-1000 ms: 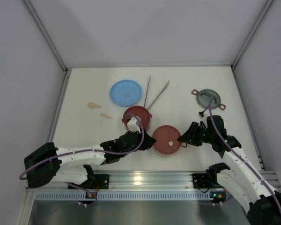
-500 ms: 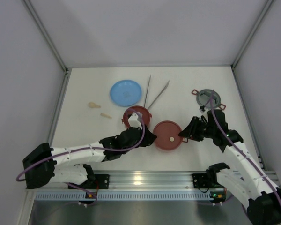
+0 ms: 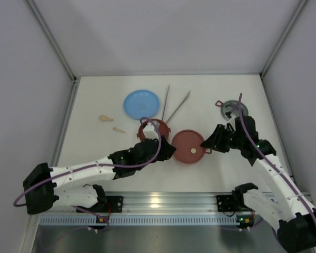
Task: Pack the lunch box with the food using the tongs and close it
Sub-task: Pick up the packing box from the center of the board, then place the packing box into the packing box.
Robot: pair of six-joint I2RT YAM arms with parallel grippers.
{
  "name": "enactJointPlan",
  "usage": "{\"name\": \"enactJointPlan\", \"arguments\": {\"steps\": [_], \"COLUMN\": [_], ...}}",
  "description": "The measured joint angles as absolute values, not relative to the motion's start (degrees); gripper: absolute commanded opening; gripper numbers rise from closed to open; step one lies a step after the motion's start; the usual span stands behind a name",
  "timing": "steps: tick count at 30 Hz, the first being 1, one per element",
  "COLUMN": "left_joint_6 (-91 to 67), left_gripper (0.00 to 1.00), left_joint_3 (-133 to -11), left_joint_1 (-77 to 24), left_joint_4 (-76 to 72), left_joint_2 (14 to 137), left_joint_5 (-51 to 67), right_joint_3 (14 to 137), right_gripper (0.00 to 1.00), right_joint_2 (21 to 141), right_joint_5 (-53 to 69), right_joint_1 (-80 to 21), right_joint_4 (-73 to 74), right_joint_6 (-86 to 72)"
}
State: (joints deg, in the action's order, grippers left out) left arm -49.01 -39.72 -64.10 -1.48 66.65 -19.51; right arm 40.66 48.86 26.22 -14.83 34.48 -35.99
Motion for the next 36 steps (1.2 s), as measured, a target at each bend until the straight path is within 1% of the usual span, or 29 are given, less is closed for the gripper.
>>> {"name": "enactJointPlan", "arguments": {"steps": [13,23,36], "left_joint_6": [-47.8,-46.9,-46.2], "left_gripper": [0.0,0.0,0.0], "left_joint_3": [-43.8,-47.8,-48.9], "left_joint_1": [-64.1,-64.1,-56.6], "left_joint_4": [5.0,12.7,19.2], "left_joint_2": [64.8,62.9,59.9], "left_joint_5": [-22.8,-27.8,-26.6], "right_joint_3": [46.0,53.8,65.0], "right_gripper": [0.09,0.09,0.08], "right_joint_2": [53.7,61.5,75.7], "right_joint_5": [27.0,23.7,20.7], "right_joint_1": [-16.1,-21.2,-27.3], "right_joint_4": [34.4,34.2,33.2], "right_joint_6": [-36.0,-36.4,-37.7]}}
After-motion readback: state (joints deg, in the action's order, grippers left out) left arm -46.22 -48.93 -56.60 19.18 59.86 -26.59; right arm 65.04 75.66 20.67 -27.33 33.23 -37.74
